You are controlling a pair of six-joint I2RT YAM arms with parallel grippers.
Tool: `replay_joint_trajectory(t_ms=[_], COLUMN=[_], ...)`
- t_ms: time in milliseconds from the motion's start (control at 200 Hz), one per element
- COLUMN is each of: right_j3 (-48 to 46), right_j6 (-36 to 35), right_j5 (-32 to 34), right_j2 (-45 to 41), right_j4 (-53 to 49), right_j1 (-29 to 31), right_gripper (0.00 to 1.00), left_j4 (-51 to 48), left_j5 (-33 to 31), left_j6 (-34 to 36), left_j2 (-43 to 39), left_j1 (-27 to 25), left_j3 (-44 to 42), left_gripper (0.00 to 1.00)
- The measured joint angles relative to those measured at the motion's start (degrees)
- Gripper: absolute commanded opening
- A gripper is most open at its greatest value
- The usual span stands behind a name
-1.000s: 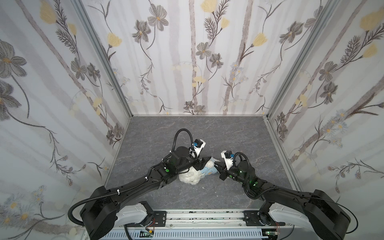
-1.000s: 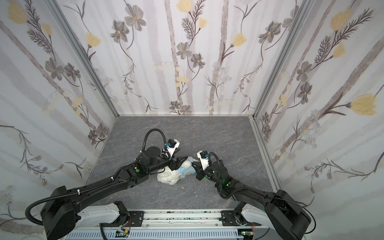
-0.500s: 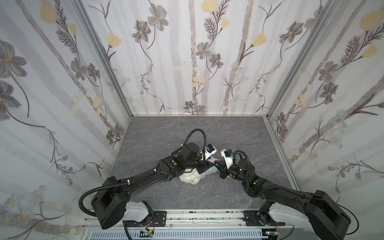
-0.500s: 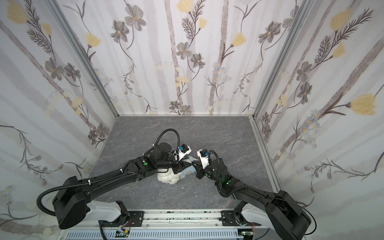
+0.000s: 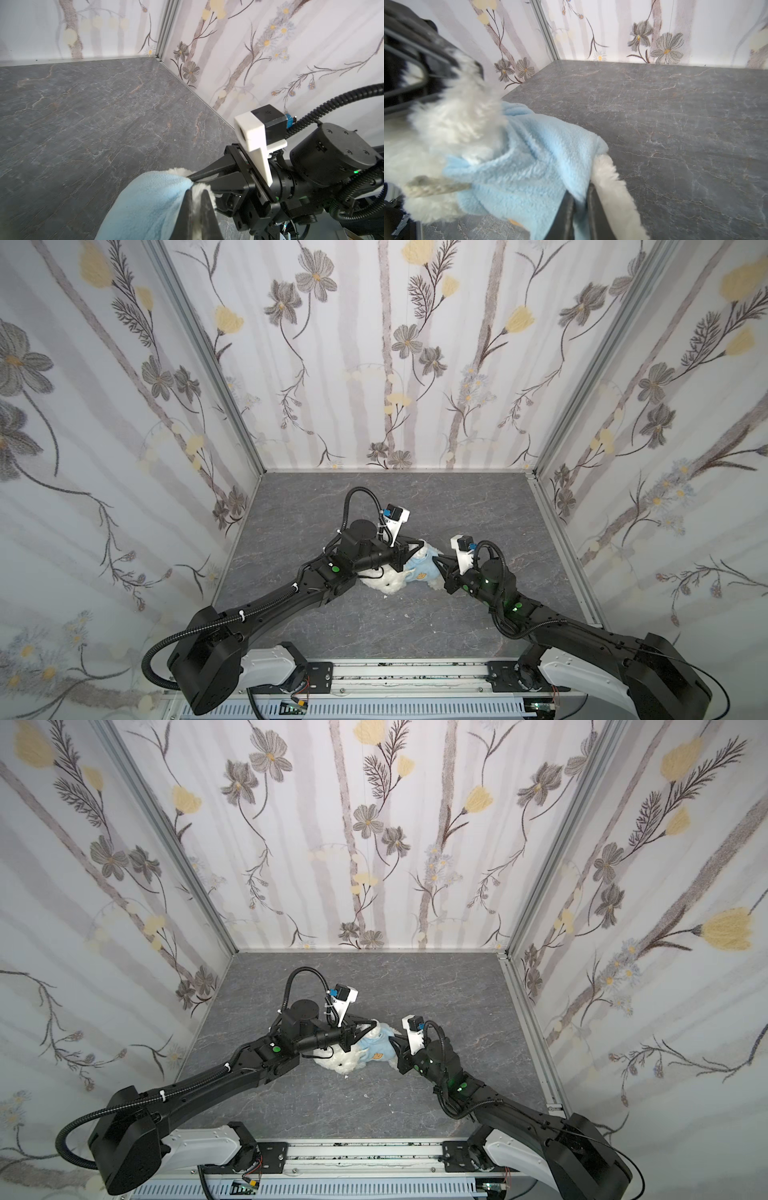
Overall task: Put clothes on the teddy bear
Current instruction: 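Lower the bear onto the table and open both grippers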
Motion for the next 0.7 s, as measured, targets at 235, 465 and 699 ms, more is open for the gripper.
replay_joint_trajectory(t_ms=[235,465,699], right_j3=[0.07,3.87,7.02], right_j6=[-10.88,-22.43,-27.63], right_j5=[-6.71,-11.67,-19.82], right_j2=[-8.13,-2.91,7.50], right_j4=[-2.71,-3.67,0.33], right_j1=[0.22,-0.70,-4.07], right_gripper=[0.91,0.90,0.66], left_j4=[-5.20,-7.50,-8.57], left_j5=[6.84,15.87,22.29], left_j6=[5.57,7.78,8.61], left_j2=[2.62,4.42,9.09], left_j1=[3.32,4.39,5.14], left_j3=[3.30,4.94,8.70], left_gripper=[0.00,0.00,0.20])
